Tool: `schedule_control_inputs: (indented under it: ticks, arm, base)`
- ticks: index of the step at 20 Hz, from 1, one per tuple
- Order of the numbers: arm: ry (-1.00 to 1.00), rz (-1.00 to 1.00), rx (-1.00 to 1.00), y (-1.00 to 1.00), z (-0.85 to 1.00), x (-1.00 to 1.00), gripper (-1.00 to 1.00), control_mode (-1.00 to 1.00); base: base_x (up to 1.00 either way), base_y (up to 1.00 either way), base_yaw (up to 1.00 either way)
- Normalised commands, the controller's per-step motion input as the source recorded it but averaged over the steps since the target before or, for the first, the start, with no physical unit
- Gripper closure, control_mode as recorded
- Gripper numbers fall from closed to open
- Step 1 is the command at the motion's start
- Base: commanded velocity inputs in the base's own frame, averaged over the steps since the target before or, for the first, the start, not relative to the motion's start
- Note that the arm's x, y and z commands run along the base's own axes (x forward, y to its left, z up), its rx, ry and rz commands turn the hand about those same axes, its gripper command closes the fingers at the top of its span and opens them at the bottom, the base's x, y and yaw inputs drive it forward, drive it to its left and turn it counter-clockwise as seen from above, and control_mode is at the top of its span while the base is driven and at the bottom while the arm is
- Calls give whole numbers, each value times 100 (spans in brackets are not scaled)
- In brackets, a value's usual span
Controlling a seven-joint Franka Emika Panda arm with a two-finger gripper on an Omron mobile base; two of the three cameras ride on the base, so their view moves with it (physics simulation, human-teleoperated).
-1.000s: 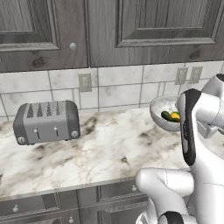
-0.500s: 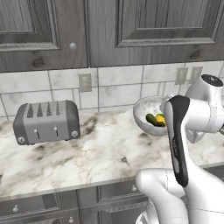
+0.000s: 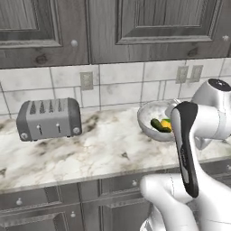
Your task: Place the bowl with the lemon and squash on the second highest shelf of the fridge. Place the bowl with the steaks on the top shelf of the fridge.
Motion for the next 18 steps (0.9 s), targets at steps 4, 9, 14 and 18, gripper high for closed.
schedule_control_inputs:
  ticks: [4, 9, 14, 18]
  arm:
    - [0, 0, 0, 0, 0, 0, 100, 100]
    - [0, 0, 0, 0, 0, 0, 100, 100]
    - [0, 0, 0, 0, 0, 0, 100, 100]
    - [0, 0, 0, 0, 0, 0, 100, 100]
  base:
    - [-68, 0, -8]
    - [-44, -6, -30]
    - [-35, -15, -66]
    - [-4, -1, -86]
